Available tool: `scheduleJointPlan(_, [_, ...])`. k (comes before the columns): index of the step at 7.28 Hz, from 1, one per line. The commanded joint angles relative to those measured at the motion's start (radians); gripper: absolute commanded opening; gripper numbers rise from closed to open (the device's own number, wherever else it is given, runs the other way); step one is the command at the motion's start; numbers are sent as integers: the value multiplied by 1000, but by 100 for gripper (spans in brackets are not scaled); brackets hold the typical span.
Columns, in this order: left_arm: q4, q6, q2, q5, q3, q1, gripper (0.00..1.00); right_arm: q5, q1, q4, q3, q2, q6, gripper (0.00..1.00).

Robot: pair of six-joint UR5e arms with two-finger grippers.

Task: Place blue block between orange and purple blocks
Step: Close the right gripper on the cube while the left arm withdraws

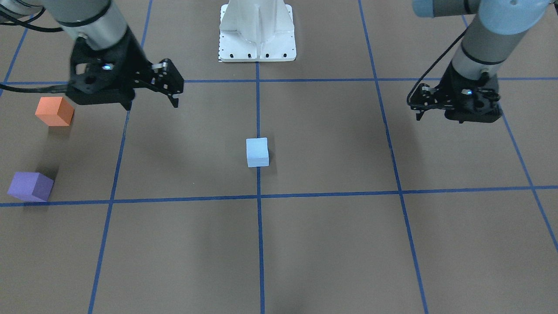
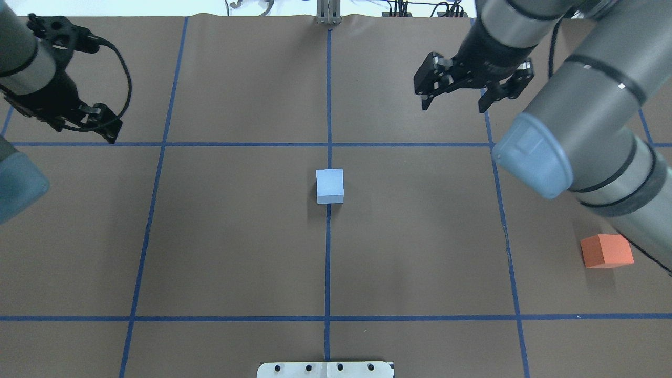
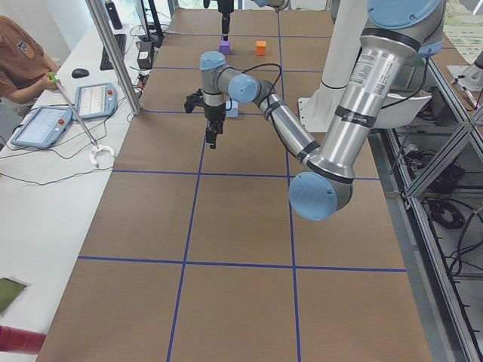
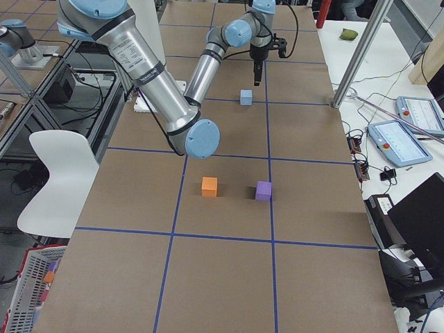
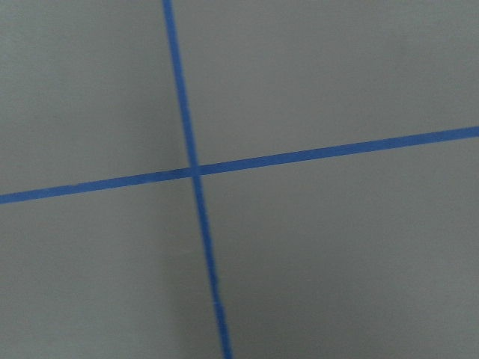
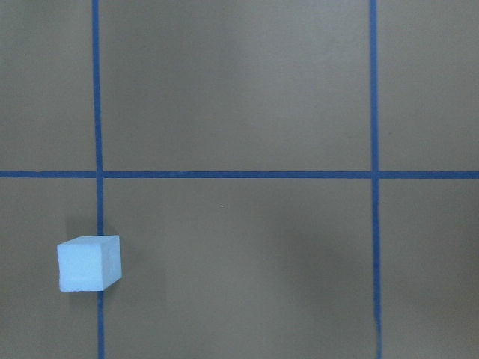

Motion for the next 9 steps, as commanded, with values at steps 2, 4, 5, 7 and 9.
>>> scheduleJointPlan(2, [-1,390,136,-35,13,-223,100,-180,-195,206,-187,50,111,100])
scheduleJointPlan(4, [-2,451,146,-35,36,-260,100,-240,-258,344,-395,143,191,100])
scheduleJointPlan(5, [-4,451,146,-35,42,-260,100,-258,-275,363,-454,167,190,100])
scheduleJointPlan(7, [-10,451,146,-35,56,-260,100,-262,-293,429,-535,184,191,100])
scheduleJointPlan(9, [-10,451,144,-35,65,-260,100,-268,-307,449,-572,190,188,100])
